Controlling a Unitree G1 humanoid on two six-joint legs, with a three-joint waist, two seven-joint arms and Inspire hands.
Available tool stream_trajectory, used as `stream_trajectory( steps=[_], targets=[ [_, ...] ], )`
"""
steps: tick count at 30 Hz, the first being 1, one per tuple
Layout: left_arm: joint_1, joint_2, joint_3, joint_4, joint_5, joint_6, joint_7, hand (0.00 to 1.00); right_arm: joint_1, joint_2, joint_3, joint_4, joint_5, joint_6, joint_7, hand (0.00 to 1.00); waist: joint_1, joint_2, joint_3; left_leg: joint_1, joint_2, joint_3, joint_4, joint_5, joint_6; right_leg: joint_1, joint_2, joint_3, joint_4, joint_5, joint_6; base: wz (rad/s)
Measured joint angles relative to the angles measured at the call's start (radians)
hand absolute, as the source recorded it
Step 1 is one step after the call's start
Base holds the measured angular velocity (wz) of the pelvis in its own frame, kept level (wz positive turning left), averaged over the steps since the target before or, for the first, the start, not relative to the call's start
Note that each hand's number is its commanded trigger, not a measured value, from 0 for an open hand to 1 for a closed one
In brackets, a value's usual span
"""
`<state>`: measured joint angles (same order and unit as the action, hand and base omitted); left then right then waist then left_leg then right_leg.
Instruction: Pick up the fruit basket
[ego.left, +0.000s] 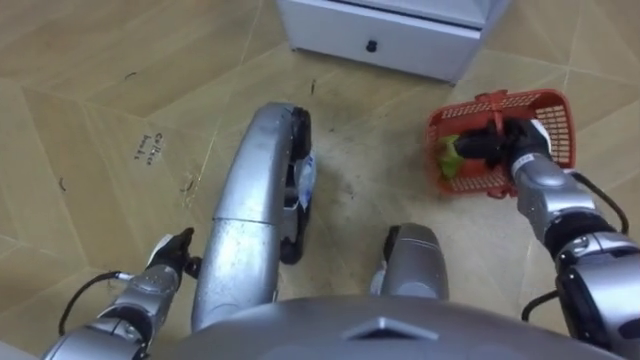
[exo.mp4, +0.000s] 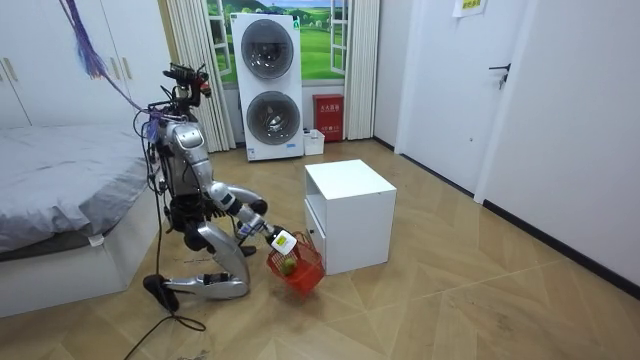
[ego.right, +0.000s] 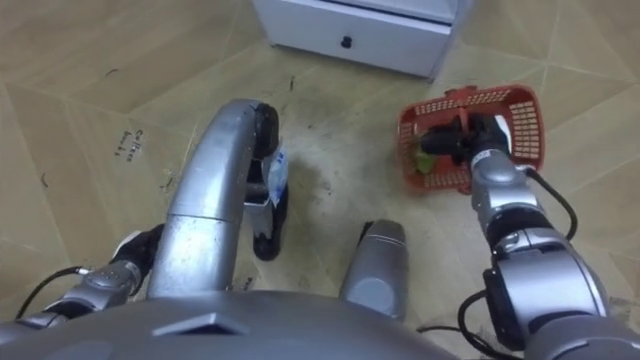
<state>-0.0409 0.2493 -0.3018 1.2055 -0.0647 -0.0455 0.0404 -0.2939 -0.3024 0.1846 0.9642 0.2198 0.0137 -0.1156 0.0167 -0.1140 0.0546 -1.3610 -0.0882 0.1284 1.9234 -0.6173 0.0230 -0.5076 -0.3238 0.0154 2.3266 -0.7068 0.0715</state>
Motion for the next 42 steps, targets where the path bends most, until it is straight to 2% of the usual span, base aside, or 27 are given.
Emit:
stream_trajectory(
  steps=[2,4,5,7,8,9,10,11,12,13,14,15,16,17,18,19,20,21,22,23,25,27,29,32,34,38,42],
  targets=[
    [-0.032,0.001,0.031,0.007,-0.004,0.000,0.016,0.00,0.001,0.016,0.000,-0.048,-0.020,0.000,-0.008,1.00,-0.017,-0.002,-0.0012,0.027,-0.012,-0.017,0.015,-0.004,0.009,0.040,0.021,0.006,-0.041,-0.010,-0.003,-0.12],
    [-0.053,0.001,0.065,0.009,-0.005,0.000,0.033,0.00,0.010,0.032,0.009,-0.080,-0.034,0.001,-0.014,1.00,-0.017,-0.014,-0.0119,0.049,-0.010,-0.023,0.009,-0.005,0.012,0.058,0.057,0.033,-0.086,-0.023,0.001,-0.24],
    [-0.060,0.002,0.073,0.007,-0.006,-0.001,0.039,0.00,0.013,0.032,0.020,-0.097,-0.039,0.001,-0.014,1.00,-0.018,-0.015,-0.0128,0.059,-0.006,-0.025,0.001,-0.005,0.012,0.060,0.069,0.042,-0.105,-0.024,0.001,-0.40],
    [-0.068,0.002,0.113,0.007,-0.010,-0.001,0.056,0.00,0.022,0.039,0.056,-0.153,-0.050,0.001,-0.014,1.00,-0.016,-0.011,-0.0137,0.115,0.047,-0.031,-0.042,-0.002,0.018,0.068,0.102,0.061,-0.213,-0.026,0.002,-0.73],
    [-0.063,0.001,0.135,0.010,-0.013,0.001,0.065,0.00,0.027,0.046,0.080,-0.172,-0.051,0.002,-0.015,1.00,-0.016,-0.012,-0.0143,0.154,0.068,-0.035,-0.079,0.013,0.046,0.081,0.102,0.061,-0.298,-0.026,0.002,-0.86],
    [-0.061,0.000,0.144,0.010,-0.016,0.002,0.068,0.00,0.033,0.049,0.090,-0.189,-0.051,0.003,-0.016,1.00,-0.012,-0.012,-0.0145,0.173,0.079,-0.040,-0.099,0.025,0.056,0.086,0.104,0.061,-0.346,-0.025,0.003,-0.93],
    [-0.048,0.001,0.152,0.013,-0.022,0.001,0.076,0.00,0.043,0.056,0.116,-0.221,-0.051,0.004,-0.016,1.00,-0.006,-0.008,-0.0140,0.195,0.099,-0.058,-0.115,0.086,0.068,0.116,0.118,0.059,-0.456,-0.024,0.005,-0.92],
    [-0.033,0.002,0.162,0.020,-0.017,0.002,0.079,0.00,0.069,0.068,0.116,-0.248,-0.054,0.009,-0.016,1.00,0.004,-0.003,-0.0034,0.184,0.087,-0.046,-0.121,0.162,0.090,0.178,0.130,0.057,-0.566,-0.023,0.007,-0.57],
    [-0.039,-0.002,0.160,0.020,-0.010,0.003,0.077,0.00,0.101,0.055,0.101,-0.281,-0.053,0.011,-0.019,1.00,0.004,-0.033,-0.0056,0.173,0.049,-0.006,-0.198,0.132,0.091,0.202,0.116,0.057,-0.615,-0.024,0.008,0.44],
    [-0.070,-0.014,0.149,-0.014,-0.010,0.003,0.075,0.00,0.154,0.004,0.068,-0.352,-0.047,0.018,-0.024,1.00,-0.008,-0.040,-0.0249,0.164,0.003,0.124,-0.470,0.172,0.131,0.233,0.129,0.057,-0.704,-0.024,0.017,0.75],
    [-0.064,-0.004,0.146,-0.038,-0.013,0.004,0.086,0.00,0.144,-0.005,0.056,-0.383,-0.052,0.039,-0.031,1.00,0.008,-0.044,-0.0307,0.175,0.041,0.152,-0.504,0.195,0.195,0.240,0.138,0.051,-0.782,-0.011,0.044,0.52],
    [-0.065,-0.005,0.158,-0.039,-0.020,0.007,0.094,0.00,0.145,-0.002,0.057,-0.409,-0.065,0.044,-0.037,1.00,0.010,-0.040,-0.0320,0.188,0.054,0.152,-0.538,0.186,0.201,0.236,0.143,0.041,-0.832,-0.001,0.048,-0.31],
    [-0.078,-0.005,0.173,-0.040,-0.029,0.013,0.113,0.00,0.148,0.004,0.067,-0.475,-0.092,0.044,-0.033,1.00,0.012,-0.040,-0.0317,0.227,0.062,0.143,-0.643,0.203,0.184,0.210,0.136,0.033,-0.926,0.000,0.041,-0.63],
    [-0.072,-0.008,0.182,-0.039,-0.031,0.013,0.123,0.00,0.164,0.014,0.070,-0.533,-0.109,0.035,-0.030,1.00,0.017,-0.038,-0.0307,0.301,0.071,0.138,-0.764,0.245,0.172,0.196,0.120,0.020,-1.028,0.001,0.043,-0.75],
    [-0.065,-0.007,0.184,-0.032,-0.031,0.012,0.130,0.00,0.177,0.022,0.069,-0.556,-0.117,0.029,-0.030,1.00,0.020,-0.038,-0.0306,0.347,0.074,0.133,-0.825,0.265,0.160,0.200,0.110,0.008,-1.082,0.002,0.045,-0.93],
    [-0.044,-0.004,0.187,-0.025,-0.032,0.006,0.144,0.00,0.210,0.029,0.068,-0.611,-0.129,0.013,-0.027,1.00,0.020,-0.035,-0.0291,0.453,0.076,0.117,-0.953,0.300,0.136,0.230,0.094,-0.026,-1.204,0.012,0.038,-0.75],
    [-0.023,-0.001,0.188,-0.024,-0.034,-0.004,0.153,0.00,0.263,0.020,0.067,-0.672,-0.135,-0.005,-0.023,1.00,0.013,-0.030,-0.0293,0.549,0.076,0.105,-1.071,0.346,0.121,0.270,0.094,-0.061,-1.356,0.039,0.030,-0.60],
    [-0.014,0.001,0.188,-0.023,-0.037,-0.009,0.156,0.00,0.287,0.015,0.064,-0.700,-0.139,-0.010,-0.022,1.00,0.012,-0.031,-0.0299,0.589,0.077,0.104,-1.121,0.366,0.114,0.287,0.098,-0.073,-1.426,0.058,0.028,-0.25],
    [0.002,0.005,0.180,-0.023,-0.043,-0.017,0.163,0.00,0.329,0.003,0.051,-0.762,-0.143,-0.013,-0.020,1.00,0.006,-0.031,-0.0298,0.652,0.077,0.104,-1.199,0.400,0.105,0.315,0.103,-0.096,-1.553,0.105,0.026,-0.12],
    [0.020,0.005,0.178,-0.023,-0.043,-0.020,0.167,0.00,0.352,-0.005,0.035,-0.809,-0.153,-0.012,-0.012,1.00,0.005,-0.032,-0.0298,0.687,0.077,0.104,-1.229,0.415,0.097,0.337,0.115,-0.115,-1.651,0.143,0.028,-0.06],
    [0.056,0.002,0.178,-0.023,-0.043,-0.020,0.167,0.00,0.370,-0.004,0.019,-0.861,-0.169,-0.008,-0.003,1.00,0.007,-0.025,-0.0328,0.716,0.086,0.104,-1.244,0.428,0.082,0.370,0.123,-0.138,-1.707,0.133,0.023,-0.12],
    [0.093,0.007,0.181,-0.027,-0.041,-0.017,0.169,0.00,0.394,-0.005,0.018,-0.914,-0.169,-0.008,0.016,1.00,0.005,-0.022,-0.0344,0.731,0.098,0.096,-1.283,0.463,0.066,0.386,0.137,-0.178,-1.746,0.135,0.018,-0.02],
    [0.142,0.006,0.182,-0.030,-0.039,-0.003,0.172,0.00,0.427,-0.004,0.013,-0.959,-0.169,-0.001,0.046,1.00,0.003,-0.013,-0.0381,0.747,0.115,0.077,-1.335,0.514,0.047,0.389,0.167,-0.197,-1.757,0.154,-0.016,0.12],
    [0.183,0.002,0.181,-0.030,-0.032,0.017,0.171,0.00,0.460,-0.003,0.007,-1.003,-0.168,0.009,0.079,1.00,-0.003,-0.002,-0.0378,0.780,0.137,0.061,-1.379,0.557,0.026,0.406,0.192,-0.211,-1.757,0.169,-0.044,0.03],
    [0.196,-0.007,0.181,-0.030,-0.029,0.025,0.168,0.00,0.473,-0.003,-0.004,-1.033,-0.169,0.010,0.101,1.00,0.001,0.012,-0.0391,0.797,0.152,0.058,-1.404,0.581,0.017,0.407,0.208,-0.212,-1.754,0.176,-0.059,-0.08],
    [0.195,-0.010,0.182,-0.036,-0.029,0.030,0.144,0.00,0.477,-0.003,-0.012,-1.074,-0.181,0.010,0.132,1.00,-0.005,0.025,-0.0483,0.853,0.149,0.061,-1.494,0.650,0.006,0.413,0.212,-0.211,-1.750,0.187,-0.079,-0.02],
    [0.184,-0.008,0.186,-0.041,-0.029,0.030,0.129,0.00,0.480,-0.004,-0.012,-1.124,-0.182,0.010,0.155,1.00,-0.009,0.023,-0.0488,0.890,0.150,0.063,-1.527,0.672,-0.003,0.437,0.222,-0.211,-1.760,0.194,-0.092,-0.02]
  ],
)
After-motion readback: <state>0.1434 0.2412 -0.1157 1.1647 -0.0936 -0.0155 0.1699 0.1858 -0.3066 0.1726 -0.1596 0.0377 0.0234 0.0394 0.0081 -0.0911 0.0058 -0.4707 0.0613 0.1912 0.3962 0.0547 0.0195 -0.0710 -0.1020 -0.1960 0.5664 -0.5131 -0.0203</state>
